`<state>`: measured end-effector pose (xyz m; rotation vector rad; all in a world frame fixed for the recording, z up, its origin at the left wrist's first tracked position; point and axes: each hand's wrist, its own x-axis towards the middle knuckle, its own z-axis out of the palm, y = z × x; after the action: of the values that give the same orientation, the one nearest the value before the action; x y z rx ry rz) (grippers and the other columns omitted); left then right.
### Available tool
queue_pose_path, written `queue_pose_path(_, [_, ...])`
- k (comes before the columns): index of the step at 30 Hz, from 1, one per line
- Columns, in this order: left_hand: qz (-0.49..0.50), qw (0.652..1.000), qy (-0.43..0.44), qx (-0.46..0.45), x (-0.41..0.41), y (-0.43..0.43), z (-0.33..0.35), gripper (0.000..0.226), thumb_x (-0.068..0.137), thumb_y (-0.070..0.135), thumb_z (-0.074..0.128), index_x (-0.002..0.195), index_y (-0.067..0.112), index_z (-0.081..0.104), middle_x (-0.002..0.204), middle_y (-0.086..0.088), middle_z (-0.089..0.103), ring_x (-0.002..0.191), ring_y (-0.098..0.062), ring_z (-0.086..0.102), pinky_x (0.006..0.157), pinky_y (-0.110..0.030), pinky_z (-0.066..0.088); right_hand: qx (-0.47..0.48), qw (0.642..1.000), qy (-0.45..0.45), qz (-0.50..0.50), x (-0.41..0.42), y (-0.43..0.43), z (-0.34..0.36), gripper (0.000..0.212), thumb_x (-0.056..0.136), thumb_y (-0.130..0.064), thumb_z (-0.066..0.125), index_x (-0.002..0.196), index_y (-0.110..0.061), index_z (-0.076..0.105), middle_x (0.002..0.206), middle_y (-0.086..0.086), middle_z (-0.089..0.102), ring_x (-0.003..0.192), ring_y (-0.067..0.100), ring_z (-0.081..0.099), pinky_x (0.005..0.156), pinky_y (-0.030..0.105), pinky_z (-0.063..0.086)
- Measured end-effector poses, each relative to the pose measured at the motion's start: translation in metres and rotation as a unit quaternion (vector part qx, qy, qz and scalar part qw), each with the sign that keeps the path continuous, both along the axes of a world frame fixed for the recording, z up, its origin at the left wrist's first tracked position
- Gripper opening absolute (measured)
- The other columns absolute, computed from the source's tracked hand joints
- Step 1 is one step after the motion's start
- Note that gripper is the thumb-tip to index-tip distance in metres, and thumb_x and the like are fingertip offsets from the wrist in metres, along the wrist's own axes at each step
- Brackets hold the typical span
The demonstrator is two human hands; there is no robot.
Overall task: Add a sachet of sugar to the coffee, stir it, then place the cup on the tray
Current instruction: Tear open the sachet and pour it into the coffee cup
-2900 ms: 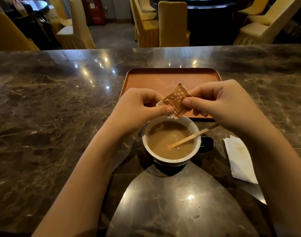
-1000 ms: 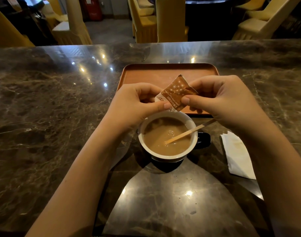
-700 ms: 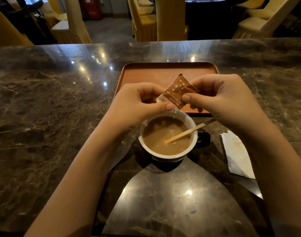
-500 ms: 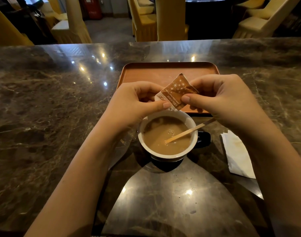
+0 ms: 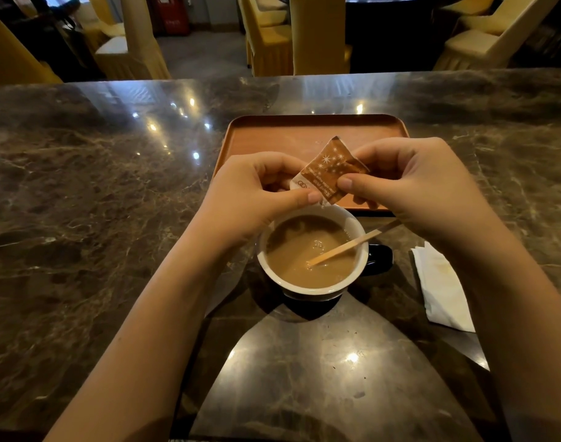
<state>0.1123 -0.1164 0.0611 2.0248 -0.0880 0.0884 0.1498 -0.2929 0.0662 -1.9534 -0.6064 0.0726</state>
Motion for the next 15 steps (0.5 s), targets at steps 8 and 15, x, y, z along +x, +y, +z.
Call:
queue_pose_path(8, [0.006,1.000,-0.005,-0.003,-0.0004,0.0010,0.0001,0.025,0.072,0.017,0.072,0.097,0.016,0.069,0.090,0.002,0.073,0.083,-0.013,0.069,0.078,-0.020,0.055,0.001,1.000,0.008,-0.006,0.0005,-0.0013,0.0000,0.011,0.078,-0.014,0.065,0.087,-0.020,0.066,0.081,-0.006,0.069,0.067,0.005,0.064,0.057,0.008,0.049])
queue_pose_path(15, [0.018,0.999,0.005,-0.034,0.0005,0.0053,0.0004,0.024,0.072,0.013,0.072,0.095,0.017,0.068,0.077,0.007,0.072,0.075,-0.005,0.070,0.066,-0.013,0.053,0.009,1.000,0.010,-0.009,0.0016,-0.0035,0.0002,0.010,0.078,-0.015,0.065,0.082,-0.025,0.065,0.075,-0.008,0.068,0.060,0.001,0.061,0.054,0.008,0.048])
